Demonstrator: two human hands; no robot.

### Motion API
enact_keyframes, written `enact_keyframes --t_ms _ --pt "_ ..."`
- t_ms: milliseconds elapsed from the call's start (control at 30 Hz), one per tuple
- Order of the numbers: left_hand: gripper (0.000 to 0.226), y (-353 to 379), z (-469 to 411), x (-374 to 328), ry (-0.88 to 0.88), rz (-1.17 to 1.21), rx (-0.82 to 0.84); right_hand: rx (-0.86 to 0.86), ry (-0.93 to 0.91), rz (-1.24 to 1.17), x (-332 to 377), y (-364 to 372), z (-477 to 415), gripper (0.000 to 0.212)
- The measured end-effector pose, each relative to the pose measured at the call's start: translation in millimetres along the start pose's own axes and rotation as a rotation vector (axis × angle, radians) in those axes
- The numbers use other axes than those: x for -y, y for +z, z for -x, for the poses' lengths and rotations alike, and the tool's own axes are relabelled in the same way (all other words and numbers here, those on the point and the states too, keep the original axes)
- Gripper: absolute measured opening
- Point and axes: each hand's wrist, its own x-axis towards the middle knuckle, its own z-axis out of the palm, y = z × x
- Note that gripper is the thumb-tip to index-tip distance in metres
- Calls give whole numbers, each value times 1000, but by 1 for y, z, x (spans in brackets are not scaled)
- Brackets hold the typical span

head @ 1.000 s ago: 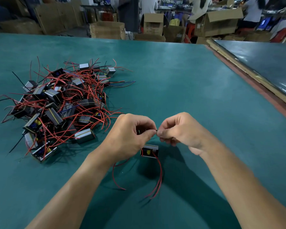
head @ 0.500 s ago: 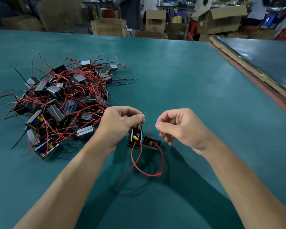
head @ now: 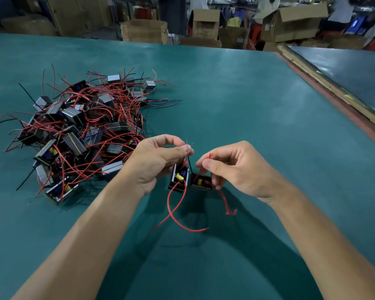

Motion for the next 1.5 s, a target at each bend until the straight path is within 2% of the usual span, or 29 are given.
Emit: enact_keyframes --t_ms 133,300,467,667,933,1167,1267,1500 --pt "14 4 0 3 -1 -71 32 -62 -8 -15 0 0 -2 25" --pt "5 8 1 6 14 -124 34 -190 11 -75 -2 -4 -2 15" --pt "5 8 0 6 0 -135 39 -242 -20 -69 -2 -4 -3 18" --pt "27 8 0 9 45 -287 54 -321 -41 -10 -4 -4 -4 21" --pt "10 7 -5 19 232 -531 -111 -406 -82 -30 -5 -7 -7 16" --pt "7 10 -6 22 408 -775 -281 -397 -69 -38 -5 -8 -8 17" --pt "7 10 -6 22 442 -765 -270 -380 -43 -58 -6 -8 -8 18" --pt "6 9 -6 22 381 -687 -267 -336 56 -130 0 -17 -7 20"
